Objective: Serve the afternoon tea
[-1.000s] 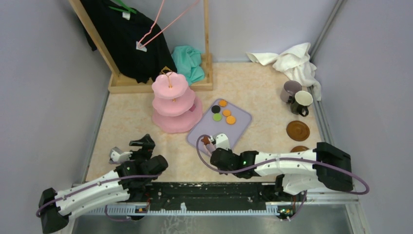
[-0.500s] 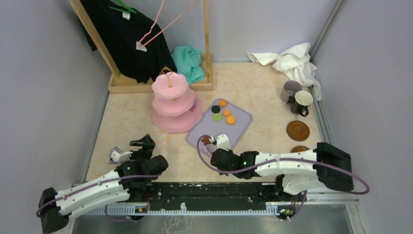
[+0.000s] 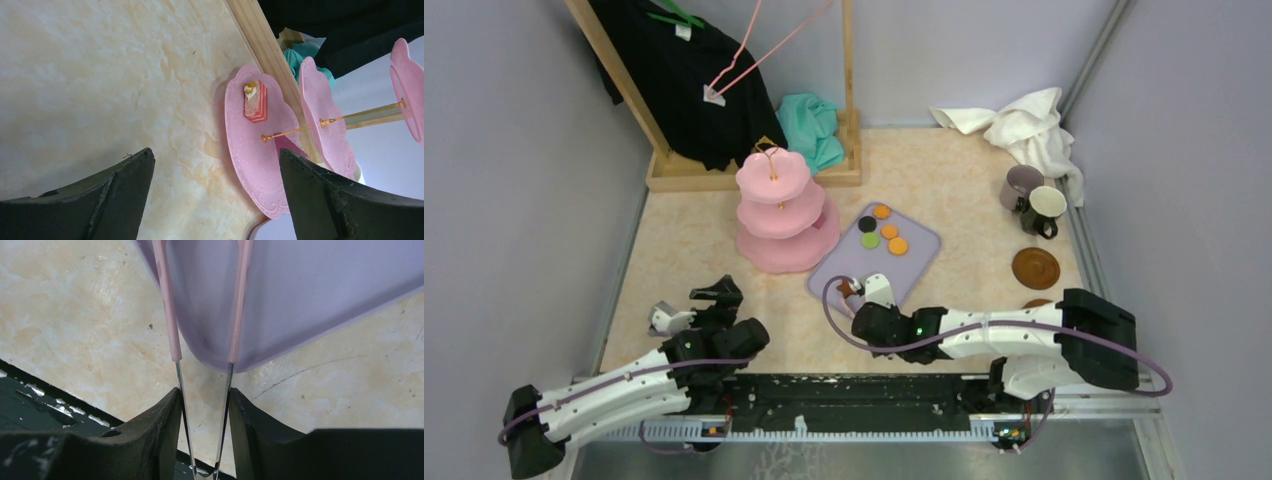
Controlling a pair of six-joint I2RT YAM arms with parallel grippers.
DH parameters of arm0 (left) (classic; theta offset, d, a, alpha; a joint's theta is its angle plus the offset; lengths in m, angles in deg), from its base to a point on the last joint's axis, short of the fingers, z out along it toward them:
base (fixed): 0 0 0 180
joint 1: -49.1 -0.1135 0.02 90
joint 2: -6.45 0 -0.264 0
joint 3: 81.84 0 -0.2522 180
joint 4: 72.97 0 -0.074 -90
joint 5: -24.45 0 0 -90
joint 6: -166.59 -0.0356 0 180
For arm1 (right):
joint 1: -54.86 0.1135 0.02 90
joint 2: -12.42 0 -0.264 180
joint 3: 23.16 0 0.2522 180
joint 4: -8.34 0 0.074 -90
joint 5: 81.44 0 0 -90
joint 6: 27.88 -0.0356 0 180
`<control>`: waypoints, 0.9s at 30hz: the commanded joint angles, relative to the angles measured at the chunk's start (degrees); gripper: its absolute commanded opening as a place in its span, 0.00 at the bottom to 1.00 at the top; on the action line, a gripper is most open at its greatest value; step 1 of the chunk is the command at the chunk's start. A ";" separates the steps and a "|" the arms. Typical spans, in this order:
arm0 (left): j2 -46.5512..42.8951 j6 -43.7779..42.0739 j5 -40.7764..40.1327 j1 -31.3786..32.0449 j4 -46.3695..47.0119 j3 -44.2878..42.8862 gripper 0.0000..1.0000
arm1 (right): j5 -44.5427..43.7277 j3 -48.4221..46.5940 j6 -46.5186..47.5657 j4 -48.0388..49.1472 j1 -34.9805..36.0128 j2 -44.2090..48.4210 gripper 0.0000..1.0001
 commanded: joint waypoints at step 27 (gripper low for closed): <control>-0.60 10.29 -1.96 0.31 -5.75 3.33 0.99 | 3.19 -7.18 5.71 3.99 -5.30 -6.00 0.32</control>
